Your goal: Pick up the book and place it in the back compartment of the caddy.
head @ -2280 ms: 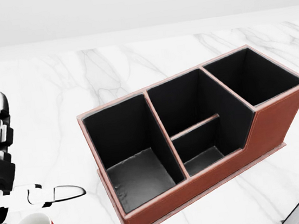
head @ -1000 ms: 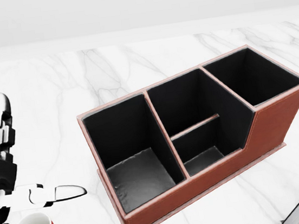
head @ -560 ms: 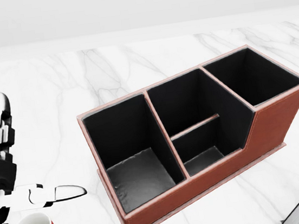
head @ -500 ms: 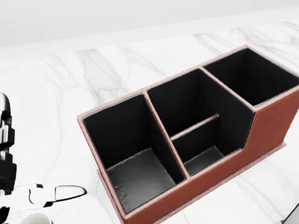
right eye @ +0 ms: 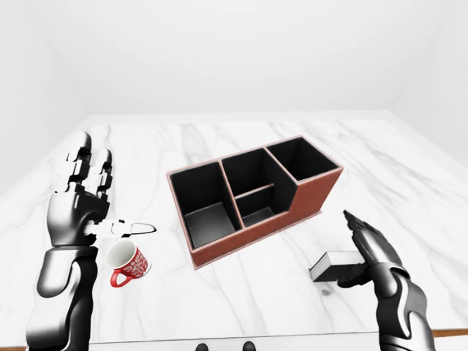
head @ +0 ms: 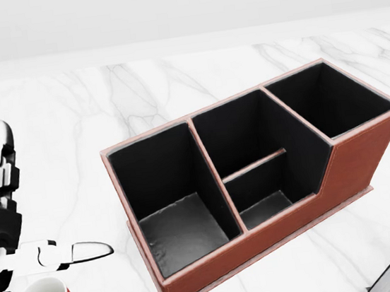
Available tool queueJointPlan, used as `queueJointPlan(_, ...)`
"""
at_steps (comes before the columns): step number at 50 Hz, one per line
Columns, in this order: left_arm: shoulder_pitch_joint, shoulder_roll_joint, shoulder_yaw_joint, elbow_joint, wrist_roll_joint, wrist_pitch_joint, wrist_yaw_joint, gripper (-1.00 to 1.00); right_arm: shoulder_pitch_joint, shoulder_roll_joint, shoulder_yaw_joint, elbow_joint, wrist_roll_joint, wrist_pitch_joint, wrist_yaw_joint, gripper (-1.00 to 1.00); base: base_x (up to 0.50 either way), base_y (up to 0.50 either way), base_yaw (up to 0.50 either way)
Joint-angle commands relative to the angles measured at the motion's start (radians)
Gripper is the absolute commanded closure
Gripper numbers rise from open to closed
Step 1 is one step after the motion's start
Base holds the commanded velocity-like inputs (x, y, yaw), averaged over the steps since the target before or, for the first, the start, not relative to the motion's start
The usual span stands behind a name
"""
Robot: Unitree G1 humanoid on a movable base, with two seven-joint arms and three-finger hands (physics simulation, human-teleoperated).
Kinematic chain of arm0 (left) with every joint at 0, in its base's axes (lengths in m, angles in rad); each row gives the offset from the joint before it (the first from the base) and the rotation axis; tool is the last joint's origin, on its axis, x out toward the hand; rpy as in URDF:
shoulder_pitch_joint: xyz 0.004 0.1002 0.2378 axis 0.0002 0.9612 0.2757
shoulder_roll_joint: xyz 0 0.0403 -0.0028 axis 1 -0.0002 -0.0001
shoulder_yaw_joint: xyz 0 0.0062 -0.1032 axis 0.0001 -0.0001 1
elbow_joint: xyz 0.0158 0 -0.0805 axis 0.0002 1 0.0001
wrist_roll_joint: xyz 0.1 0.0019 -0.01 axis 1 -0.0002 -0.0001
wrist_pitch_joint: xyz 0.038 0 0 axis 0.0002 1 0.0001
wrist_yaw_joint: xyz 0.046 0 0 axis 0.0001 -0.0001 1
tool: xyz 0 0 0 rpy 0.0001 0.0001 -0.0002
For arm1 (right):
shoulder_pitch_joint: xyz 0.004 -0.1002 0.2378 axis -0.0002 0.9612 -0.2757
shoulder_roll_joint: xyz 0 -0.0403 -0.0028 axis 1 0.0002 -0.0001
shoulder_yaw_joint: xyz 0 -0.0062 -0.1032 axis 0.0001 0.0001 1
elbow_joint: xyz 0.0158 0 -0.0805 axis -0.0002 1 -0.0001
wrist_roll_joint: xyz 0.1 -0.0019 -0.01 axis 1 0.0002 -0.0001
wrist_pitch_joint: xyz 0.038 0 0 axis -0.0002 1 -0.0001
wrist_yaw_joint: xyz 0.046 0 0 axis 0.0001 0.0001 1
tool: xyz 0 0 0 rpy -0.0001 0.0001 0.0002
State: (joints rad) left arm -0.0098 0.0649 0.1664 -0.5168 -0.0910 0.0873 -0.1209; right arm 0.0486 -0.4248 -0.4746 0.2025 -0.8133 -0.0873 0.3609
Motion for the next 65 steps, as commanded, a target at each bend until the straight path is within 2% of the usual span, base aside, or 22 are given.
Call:
queueJointPlan(1,-0.001,0.000,0.001,0.002,0.000,0.000,-0.001,-1.00,0.003,0.000,0.009,0.014,-0.001,0.000,-0.006,-0.29,0.00,0.00,0.00)
queueJointPlan(2,-0.001,0.000,0.002,0.002,0.000,0.000,-0.001,-1.00,0.003,0.000,0.009,0.015,-0.001,0.000,-0.005,0.20,0.00,0.00,0.00)
queueJointPlan(3,-0.001,0.000,0.002,0.000,0.000,0.000,-0.001,-1.00,0.004,0.000,0.009,0.014,-0.001,0.000,-0.005,1.00,0.00,0.00,0.00)
queueJointPlan(29,-0.003,0.002,0.005,-0.001,-0.004,0.000,0.000,-1.00,0.017,0.018,-0.011,-0.056,0.001,0.000,0.030,1.00,0.00,0.00,0.00)
queueJointPlan(53,0.002,-0.001,-0.001,-0.006,-0.002,0.000,0.001,-1.00,0.037,0.119,-0.065,-0.460,-0.015,0.000,0.251,1.00,0.00,0.00,0.00)
queueJointPlan(62,0.002,-0.002,-0.002,-0.001,-0.001,0.000,-0.001,-1.00,0.003,0.120,-0.041,-0.519,-0.029,0.000,0.290,1.00,0.00,0.00,0.00)
queueJointPlan(65,0.002,-0.001,0.000,-0.004,-0.002,0.000,0.000,-1.00,-0.007,0.125,-0.026,-0.553,-0.035,0.013,0.312,1.00,0.00,0.00,0.00)
